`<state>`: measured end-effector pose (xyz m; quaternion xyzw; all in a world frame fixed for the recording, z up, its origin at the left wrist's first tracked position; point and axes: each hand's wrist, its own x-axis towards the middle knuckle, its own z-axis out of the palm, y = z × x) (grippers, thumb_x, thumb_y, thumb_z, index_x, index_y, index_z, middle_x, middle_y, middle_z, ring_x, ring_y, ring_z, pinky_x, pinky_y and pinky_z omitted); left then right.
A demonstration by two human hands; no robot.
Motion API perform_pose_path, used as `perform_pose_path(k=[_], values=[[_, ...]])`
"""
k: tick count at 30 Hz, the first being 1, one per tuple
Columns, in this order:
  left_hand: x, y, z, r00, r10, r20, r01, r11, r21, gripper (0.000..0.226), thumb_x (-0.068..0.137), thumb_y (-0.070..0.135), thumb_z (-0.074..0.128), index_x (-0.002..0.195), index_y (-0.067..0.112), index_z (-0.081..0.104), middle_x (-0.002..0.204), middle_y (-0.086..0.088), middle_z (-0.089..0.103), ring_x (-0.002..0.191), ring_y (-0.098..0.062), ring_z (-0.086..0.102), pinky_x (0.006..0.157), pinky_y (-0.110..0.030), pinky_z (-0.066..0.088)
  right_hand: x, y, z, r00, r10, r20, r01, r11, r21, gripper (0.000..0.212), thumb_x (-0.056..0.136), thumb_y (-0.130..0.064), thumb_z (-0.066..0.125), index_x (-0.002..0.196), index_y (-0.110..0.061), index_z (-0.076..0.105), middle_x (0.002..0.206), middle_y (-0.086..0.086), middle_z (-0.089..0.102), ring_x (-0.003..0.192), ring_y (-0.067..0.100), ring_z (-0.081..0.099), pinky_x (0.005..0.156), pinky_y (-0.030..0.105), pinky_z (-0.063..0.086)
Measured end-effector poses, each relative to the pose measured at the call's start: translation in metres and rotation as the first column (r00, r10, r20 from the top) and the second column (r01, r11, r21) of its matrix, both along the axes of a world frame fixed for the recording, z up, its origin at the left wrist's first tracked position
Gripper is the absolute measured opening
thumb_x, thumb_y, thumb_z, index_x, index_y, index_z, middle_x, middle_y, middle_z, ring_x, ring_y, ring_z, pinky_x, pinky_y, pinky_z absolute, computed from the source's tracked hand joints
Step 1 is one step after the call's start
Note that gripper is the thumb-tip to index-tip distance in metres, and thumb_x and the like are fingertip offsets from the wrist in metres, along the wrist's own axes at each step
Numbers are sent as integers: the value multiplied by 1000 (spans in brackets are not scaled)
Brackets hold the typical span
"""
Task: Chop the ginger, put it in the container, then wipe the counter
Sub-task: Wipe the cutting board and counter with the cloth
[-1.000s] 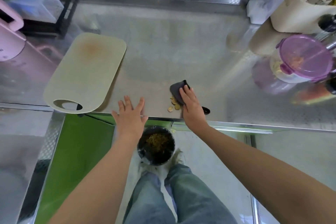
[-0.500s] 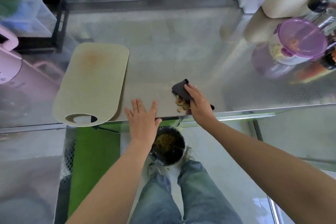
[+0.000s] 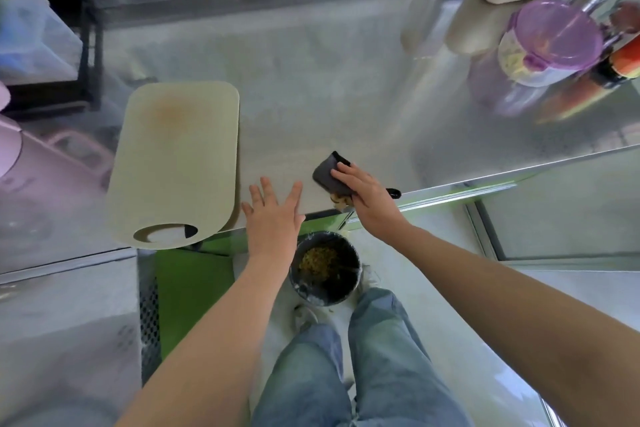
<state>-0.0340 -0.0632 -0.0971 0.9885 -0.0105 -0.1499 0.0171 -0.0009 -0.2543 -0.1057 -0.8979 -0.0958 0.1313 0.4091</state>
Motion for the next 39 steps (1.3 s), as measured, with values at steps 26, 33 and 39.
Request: perform_pose_path(k=[26,33,39], values=[[-7,22,-6,999,15,48,-6,982,-190,69,99,8,45,152,29,6,160,-11,-2,147,-30,0,120,-41,14,-1,-2,20,991,-131,-22,133,985,113,54,87,13,37,128,-15,60,136,2,54,125,12,46,112,28,33],[-5,23,-3,999,33,41,-23,973,-228,64,100,11,44,152,28,11,160,-11,1,147,-30,3,119,-40,17,-4,12,14,983,175,-55,-175,985,5,53,86,13,41,127,-13,61,140,1,51,136,15,38,113,14,19],[-13,24,3,991,110,81,-86,962,-260,58,97,19,50,150,19,24,159,-15,5,147,-29,5,117,-37,19,35,10,23,998,-48,-39,49,999,23,53,89,10,38,133,-14,56,144,4,47,134,19,40,112,22,26]])
